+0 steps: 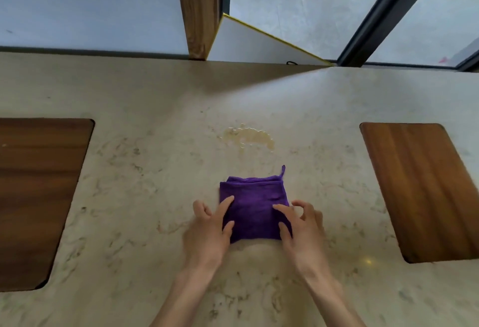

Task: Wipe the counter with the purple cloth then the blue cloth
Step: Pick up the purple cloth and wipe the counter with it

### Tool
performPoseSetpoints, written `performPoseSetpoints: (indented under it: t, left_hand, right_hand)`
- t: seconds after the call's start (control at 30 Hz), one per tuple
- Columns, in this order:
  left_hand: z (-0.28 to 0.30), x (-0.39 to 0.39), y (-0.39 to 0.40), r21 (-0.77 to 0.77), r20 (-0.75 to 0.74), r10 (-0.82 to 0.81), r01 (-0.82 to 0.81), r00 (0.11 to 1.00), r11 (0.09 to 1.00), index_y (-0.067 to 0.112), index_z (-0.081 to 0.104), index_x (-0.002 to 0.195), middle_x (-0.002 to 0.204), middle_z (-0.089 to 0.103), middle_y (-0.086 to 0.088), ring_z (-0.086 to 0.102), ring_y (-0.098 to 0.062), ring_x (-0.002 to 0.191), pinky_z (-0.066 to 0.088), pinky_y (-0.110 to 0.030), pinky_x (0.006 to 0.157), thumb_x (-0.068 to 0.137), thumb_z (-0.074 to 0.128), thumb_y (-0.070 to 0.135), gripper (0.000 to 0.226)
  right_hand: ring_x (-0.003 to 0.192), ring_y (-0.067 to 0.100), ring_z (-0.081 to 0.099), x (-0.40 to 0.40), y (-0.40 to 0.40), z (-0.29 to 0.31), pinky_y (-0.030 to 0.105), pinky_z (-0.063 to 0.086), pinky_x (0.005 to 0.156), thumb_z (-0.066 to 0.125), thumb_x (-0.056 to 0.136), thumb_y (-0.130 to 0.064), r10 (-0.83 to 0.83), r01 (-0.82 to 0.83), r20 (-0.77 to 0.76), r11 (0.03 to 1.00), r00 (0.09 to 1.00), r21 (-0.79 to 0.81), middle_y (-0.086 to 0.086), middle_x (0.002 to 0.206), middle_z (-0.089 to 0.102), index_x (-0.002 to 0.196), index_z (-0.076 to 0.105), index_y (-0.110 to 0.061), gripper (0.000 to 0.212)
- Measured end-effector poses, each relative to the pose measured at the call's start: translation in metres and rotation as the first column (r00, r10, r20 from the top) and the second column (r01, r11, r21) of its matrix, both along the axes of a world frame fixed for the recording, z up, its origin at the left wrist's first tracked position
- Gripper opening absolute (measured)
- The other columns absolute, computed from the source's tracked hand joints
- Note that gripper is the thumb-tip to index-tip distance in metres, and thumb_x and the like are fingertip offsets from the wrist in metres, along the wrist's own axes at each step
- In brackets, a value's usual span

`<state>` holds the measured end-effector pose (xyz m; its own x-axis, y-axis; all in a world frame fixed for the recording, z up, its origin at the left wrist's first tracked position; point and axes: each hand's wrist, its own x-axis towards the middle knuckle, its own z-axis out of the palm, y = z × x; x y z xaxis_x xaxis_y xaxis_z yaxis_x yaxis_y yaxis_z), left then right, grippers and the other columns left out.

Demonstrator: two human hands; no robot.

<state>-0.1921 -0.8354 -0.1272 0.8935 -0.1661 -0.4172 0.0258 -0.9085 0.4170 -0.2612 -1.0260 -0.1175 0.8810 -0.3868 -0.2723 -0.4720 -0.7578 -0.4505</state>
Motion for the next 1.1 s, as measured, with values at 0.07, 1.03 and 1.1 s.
performPoseSetpoints:
  t: [0.07,1.03,1.1]
  left_hand:
    - [-0.002,-0.003,0.008,0.098,0.118,-0.058,0.046,0.991,0.994,0.052,0.040,0.147,0.114,0.038,0.000,0.052,-0.017,0.092,0.047,-0.032,0.078,0.092,0.059,0.052,0.058]
    - [-0.068,0.065,0.111,0.307,0.393,-0.059,-0.071,0.918,0.949,0.051,0.015,0.156,0.171,0.019,0.005,0.023,-0.031,0.155,0.011,-0.063,0.122,0.102,0.017,0.056,0.055]
    - [-0.067,0.065,0.111,0.305,0.385,-0.051,-0.075,0.921,0.949,0.052,0.015,0.156,0.171,0.019,0.005,0.022,-0.030,0.155,0.010,-0.063,0.122,0.102,0.018,0.056,0.055]
  right_hand:
    - [0.120,0.026,0.053,0.002,0.004,-0.001,0.047,0.053,0.096,0.071,0.090,-0.017,0.115,-0.090,0.101,0.971,0.988,-0.223,0.002,0.140,0.055,0.127,0.068,-0.029,0.038]
    - [0.160,0.022,0.003,0.255,-0.068,-0.049,0.066,-0.001,0.124,0.008,0.099,-0.064,0.260,-0.264,-0.059,0.904,0.964,-0.336,-0.011,0.172,0.007,0.157,0.006,-0.050,0.061]
    - [0.160,0.025,0.002,0.290,-0.044,-0.051,0.069,-0.004,0.123,0.009,0.097,-0.066,0.316,-0.311,-0.043,0.890,0.948,-0.333,-0.010,0.172,0.008,0.157,0.008,-0.051,0.061]
